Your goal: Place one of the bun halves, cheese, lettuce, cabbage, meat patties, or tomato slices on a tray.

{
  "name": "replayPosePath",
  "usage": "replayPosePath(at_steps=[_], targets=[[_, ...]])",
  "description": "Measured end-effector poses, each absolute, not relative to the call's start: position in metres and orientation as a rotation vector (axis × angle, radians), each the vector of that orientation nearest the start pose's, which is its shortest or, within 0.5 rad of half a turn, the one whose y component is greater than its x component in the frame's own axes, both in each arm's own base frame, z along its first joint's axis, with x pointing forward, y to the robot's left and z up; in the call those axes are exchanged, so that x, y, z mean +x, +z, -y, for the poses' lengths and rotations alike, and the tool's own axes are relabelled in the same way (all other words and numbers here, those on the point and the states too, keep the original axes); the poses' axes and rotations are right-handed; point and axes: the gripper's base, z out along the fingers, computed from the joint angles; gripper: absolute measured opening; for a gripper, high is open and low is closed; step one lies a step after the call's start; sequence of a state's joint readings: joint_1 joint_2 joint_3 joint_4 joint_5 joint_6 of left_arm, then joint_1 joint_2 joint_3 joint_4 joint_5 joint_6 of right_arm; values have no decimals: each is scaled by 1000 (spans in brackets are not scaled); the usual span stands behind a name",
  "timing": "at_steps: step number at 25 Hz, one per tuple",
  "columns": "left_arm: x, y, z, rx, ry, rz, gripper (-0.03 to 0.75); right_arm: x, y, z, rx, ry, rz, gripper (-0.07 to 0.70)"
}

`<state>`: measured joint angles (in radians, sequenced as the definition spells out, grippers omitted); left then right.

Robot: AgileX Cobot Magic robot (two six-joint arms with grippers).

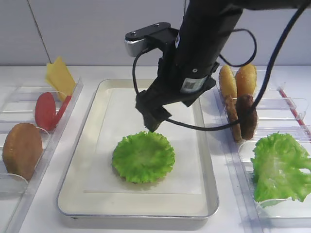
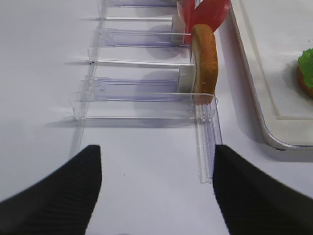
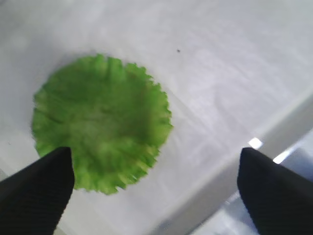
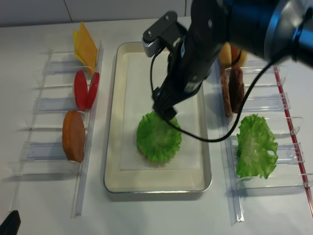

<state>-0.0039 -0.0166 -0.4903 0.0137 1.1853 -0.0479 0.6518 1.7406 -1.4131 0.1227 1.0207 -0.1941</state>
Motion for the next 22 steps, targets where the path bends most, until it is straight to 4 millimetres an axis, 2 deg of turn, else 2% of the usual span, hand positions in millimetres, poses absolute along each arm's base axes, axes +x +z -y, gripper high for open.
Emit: replayPosePath(at_steps=[5,11,14,19,21,22], targets=[[-12,265,-1,-49,-13,-2161,470,285,291,-214,-1216,18,-2659,672],[-12,265,-1,-49,-13,-2161,470,279,312,-208,-1195,18,-2616,673],[-12,265,-1,-49,-13,-2161,470,267,336,-199,-1166,38,-2558,673],[-12,265,-1,-49,-13,-2161,470,236,380,-178,-1102,120,-2453,673],[-12,265,-1,-49,-13,-2161,470,218,389,-168,-1086,170,-2428,673],[-12,265,-1,-49,-13,-2161,470,209,388,-163,-1086,192,-2432,672]])
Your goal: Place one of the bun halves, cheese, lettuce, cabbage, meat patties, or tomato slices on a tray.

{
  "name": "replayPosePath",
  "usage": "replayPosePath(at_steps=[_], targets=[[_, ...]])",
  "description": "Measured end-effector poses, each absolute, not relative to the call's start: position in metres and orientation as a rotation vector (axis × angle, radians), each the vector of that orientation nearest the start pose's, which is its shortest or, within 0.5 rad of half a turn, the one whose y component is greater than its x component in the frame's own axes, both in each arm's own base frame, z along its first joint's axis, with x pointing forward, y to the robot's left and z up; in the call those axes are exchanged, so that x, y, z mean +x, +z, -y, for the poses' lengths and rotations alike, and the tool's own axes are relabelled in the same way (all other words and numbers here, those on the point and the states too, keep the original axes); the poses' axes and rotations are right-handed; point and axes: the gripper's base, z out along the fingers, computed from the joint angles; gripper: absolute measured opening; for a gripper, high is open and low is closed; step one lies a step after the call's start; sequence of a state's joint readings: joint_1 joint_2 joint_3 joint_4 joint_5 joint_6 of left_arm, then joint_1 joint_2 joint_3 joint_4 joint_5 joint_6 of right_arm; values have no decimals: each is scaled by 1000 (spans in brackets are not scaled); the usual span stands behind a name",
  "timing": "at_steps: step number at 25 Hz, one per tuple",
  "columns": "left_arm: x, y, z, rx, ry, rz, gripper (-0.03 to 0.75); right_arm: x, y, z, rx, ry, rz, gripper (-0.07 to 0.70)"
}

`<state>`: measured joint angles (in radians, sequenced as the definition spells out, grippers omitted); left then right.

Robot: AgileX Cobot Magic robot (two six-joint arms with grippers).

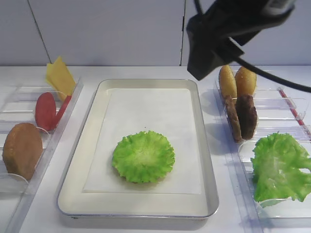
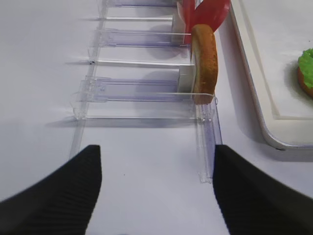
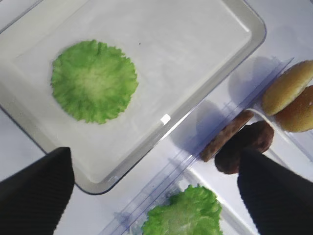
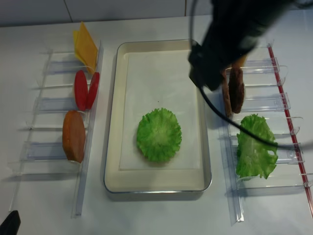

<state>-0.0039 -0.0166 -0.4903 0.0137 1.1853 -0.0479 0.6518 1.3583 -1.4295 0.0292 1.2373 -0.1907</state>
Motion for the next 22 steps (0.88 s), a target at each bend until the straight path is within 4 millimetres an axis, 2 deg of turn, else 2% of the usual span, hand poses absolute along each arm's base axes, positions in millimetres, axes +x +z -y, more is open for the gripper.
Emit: replayPosePath(at_steps=[9,13,17,22], targets=[[-12,265,-1,-49,-13,-2161,470,122,369,-101,-956,302,-2360,673],[-12,265,-1,-49,-13,-2161,470,82,363,-70,-911,332,-2266,673],[-12,265,-1,-49,-13,-2161,470,47,342,-43,-861,363,-2181,673],[-12,265,-1,-49,-13,-2161,470,18,306,-17,-796,352,-2113,673]])
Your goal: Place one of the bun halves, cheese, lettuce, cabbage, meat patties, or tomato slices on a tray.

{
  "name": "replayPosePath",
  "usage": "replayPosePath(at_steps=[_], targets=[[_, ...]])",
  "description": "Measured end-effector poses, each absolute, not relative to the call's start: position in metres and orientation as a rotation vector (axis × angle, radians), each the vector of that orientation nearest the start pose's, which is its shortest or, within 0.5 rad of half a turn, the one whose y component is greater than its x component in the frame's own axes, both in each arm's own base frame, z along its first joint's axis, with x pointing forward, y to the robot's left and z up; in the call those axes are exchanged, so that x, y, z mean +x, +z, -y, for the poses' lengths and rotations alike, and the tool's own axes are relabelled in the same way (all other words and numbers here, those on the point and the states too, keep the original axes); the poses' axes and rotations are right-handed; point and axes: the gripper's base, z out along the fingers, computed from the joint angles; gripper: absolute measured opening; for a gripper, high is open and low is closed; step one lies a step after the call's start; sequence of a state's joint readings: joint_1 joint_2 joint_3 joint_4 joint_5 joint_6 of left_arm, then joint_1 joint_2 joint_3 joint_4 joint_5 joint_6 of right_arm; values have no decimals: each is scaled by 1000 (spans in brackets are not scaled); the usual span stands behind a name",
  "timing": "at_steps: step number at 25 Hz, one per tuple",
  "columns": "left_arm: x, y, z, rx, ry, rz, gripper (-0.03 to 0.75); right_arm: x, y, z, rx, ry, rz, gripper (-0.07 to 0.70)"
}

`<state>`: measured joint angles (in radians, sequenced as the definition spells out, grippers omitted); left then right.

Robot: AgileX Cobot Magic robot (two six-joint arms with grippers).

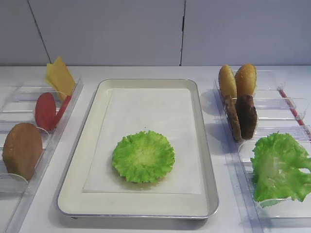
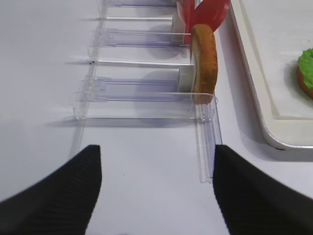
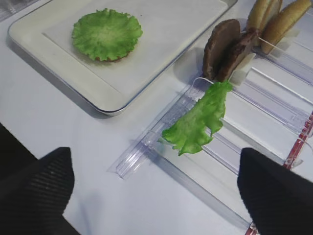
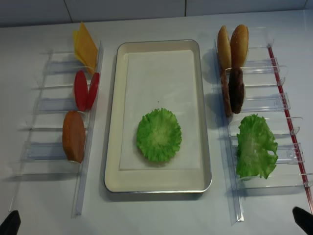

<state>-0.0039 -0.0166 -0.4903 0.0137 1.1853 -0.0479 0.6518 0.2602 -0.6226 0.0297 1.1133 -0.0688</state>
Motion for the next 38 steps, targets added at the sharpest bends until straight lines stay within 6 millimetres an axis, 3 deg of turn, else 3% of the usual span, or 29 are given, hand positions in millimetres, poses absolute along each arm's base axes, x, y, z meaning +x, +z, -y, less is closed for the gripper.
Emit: replayPosePath(at_steps=[7,12,18,28,38], targets=[[-12,265,-1,-49,-13,-2161,470,-2,289,1,-718,374,-2042,673],[-12,265,-1,-49,-13,-2161,470,1,267,-1,-716,369,-2116,673],[-12,265,-1,-49,-13,-2159,470,-4,264,1,-707,387,-2085,673],[-12,265,-1,-49,-11,-2159,470,-9,264,-3,-195,100,-2129,673],[-12,265,-1,-49,-11,-2159,470,-8,264,-7,-26,8,-2134,673]])
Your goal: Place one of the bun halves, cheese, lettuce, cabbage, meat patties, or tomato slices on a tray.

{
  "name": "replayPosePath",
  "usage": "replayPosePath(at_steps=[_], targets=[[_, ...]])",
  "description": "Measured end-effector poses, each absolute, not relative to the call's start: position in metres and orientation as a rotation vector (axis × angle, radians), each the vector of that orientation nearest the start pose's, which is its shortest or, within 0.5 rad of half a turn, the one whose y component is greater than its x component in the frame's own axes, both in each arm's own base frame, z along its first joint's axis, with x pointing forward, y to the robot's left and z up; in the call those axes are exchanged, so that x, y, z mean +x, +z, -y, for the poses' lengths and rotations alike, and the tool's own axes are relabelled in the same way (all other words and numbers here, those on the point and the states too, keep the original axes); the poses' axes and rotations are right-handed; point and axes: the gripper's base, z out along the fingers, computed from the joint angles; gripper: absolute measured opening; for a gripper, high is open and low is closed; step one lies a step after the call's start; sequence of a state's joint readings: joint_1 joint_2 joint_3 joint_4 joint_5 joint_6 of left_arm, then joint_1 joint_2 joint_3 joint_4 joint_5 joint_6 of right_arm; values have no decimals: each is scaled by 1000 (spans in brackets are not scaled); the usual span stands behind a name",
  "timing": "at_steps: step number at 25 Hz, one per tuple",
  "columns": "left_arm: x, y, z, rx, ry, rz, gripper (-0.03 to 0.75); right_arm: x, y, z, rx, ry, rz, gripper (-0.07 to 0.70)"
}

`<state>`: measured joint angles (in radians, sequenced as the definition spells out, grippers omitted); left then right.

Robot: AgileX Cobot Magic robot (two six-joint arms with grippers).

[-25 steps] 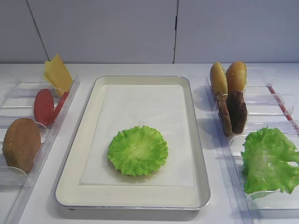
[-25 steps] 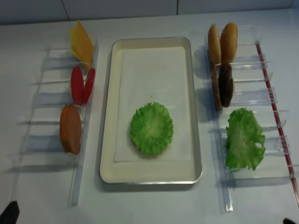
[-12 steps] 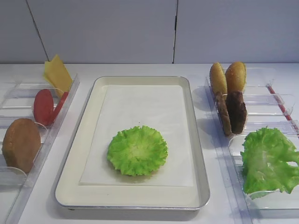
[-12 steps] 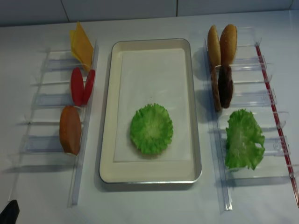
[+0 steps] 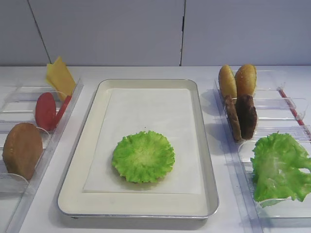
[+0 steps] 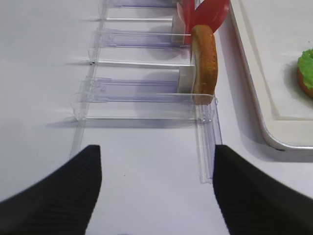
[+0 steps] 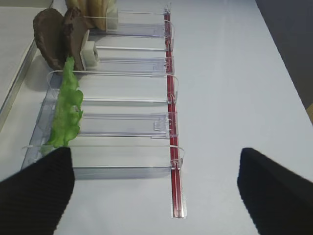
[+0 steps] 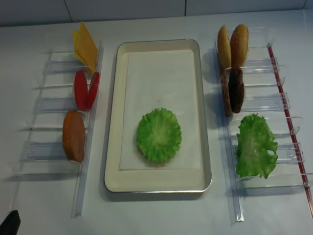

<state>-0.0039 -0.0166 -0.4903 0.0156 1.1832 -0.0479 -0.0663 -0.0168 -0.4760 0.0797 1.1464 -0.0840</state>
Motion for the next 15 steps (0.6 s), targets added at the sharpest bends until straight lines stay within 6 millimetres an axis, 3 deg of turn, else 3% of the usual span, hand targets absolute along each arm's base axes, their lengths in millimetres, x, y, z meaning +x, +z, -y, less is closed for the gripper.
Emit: replayPosePath(at_steps=[15], targets=[[-12,265,-1,-49,-11,-2159,470,-8,264,-8,-26,21,-2133,673]])
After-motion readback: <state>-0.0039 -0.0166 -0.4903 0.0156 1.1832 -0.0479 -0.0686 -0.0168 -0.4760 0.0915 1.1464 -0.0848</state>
